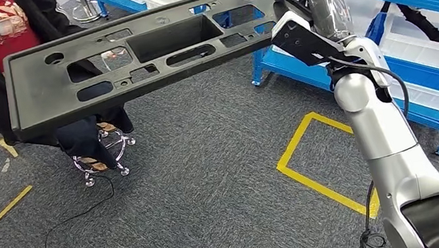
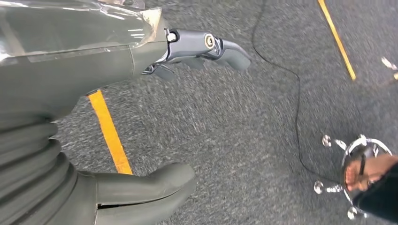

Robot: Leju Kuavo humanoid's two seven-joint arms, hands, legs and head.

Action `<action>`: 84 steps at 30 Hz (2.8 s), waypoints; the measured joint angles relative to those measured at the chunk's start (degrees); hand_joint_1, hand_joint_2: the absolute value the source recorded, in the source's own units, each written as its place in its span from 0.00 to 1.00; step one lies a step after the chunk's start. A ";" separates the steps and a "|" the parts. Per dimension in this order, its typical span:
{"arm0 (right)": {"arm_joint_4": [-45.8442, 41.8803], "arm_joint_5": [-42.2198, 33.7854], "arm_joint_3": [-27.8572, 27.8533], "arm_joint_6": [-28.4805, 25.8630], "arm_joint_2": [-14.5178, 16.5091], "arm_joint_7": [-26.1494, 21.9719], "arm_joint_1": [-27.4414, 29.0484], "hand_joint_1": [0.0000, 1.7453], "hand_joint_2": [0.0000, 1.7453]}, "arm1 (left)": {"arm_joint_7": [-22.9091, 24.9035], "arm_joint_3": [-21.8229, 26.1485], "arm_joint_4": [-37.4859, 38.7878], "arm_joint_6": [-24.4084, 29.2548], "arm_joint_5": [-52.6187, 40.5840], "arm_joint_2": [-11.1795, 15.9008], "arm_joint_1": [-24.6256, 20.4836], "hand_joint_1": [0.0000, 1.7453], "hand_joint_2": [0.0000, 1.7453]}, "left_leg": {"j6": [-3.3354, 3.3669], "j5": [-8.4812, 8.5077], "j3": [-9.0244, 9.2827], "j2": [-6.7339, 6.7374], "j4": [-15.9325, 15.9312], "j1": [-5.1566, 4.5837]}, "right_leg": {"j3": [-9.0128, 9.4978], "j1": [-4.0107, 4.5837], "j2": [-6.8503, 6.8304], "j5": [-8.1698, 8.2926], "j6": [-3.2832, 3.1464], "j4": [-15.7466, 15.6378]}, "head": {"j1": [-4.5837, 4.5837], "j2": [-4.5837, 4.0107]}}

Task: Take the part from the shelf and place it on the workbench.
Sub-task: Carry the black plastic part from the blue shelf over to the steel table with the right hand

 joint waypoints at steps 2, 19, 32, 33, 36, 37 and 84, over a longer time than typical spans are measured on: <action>0.04 -0.40 0.09 0.03 -0.11 -0.14 -0.28 1.00 1.00 | 0.00 0.01 -0.01 0.03 0.39 -0.08 0.10 0.00 1.00 | -0.21 -0.10 -0.04 -1.36 0.29 0.08 | 3.07 -0.41 0.82 3.41 1.11 -7.18 | 0.01 0.00; 1.70 -1.07 2.90 0.16 0.81 -0.30 -3.55 1.00 1.00 | 0.00 0.09 -1.10 0.13 1.83 0.15 1.12 0.00 1.00 | -1.49 -1.21 -2.04 5.19 3.58 -0.41 | 7.95 0.65 -3.74 5.87 -2.02 -15.55 | -0.43 0.00; 2.95 0.29 4.24 -0.11 1.35 0.34 -3.15 1.00 1.00 | 0.00 -0.05 -1.29 0.11 1.73 -0.01 0.89 0.00 1.00 | -0.12 0.27 0.31 -0.90 -0.29 0.01 | 2.66 -0.44 0.39 2.51 0.69 -5.25 | -0.27 0.00; 3.02 0.38 4.30 -0.17 1.39 0.37 -3.20 1.00 1.00 | 0.00 -0.09 -1.29 0.12 1.69 0.01 0.87 0.00 1.00 | -0.44 0.17 0.15 -1.56 0.03 0.07 | 4.55 -0.86 1.37 4.09 1.32 -9.42 | -0.27 0.00; 3.13 0.44 4.43 -0.28 1.57 0.39 -3.15 1.00 1.00 | 0.00 -0.22 -1.28 0.17 1.63 0.08 0.93 0.00 1.00 | -1.55 0.01 -0.76 -3.15 0.87 0.10 | 7.32 -1.12 3.01 5.99 1.23 -15.17 | -0.37 0.00; 3.17 0.44 4.50 -0.29 1.67 0.42 -3.09 1.00 1.00 | 0.00 -0.28 -1.25 0.21 1.61 0.08 1.03 0.00 1.00 | -1.85 0.12 -0.98 -3.58 0.85 0.19 | 7.37 -0.91 2.52 6.09 0.77 -15.12 | -0.40 0.00; 4.99 -1.01 6.06 -0.87 2.10 -0.81 -5.83 1.00 1.00 | 0.00 -1.55 0.58 1.38 3.67 0.62 1.37 0.00 1.00 | -0.75 -0.62 -0.93 4.57 1.38 -0.93 | 8.23 0.87 -5.39 5.11 -0.64 -15.49 | -0.79 0.00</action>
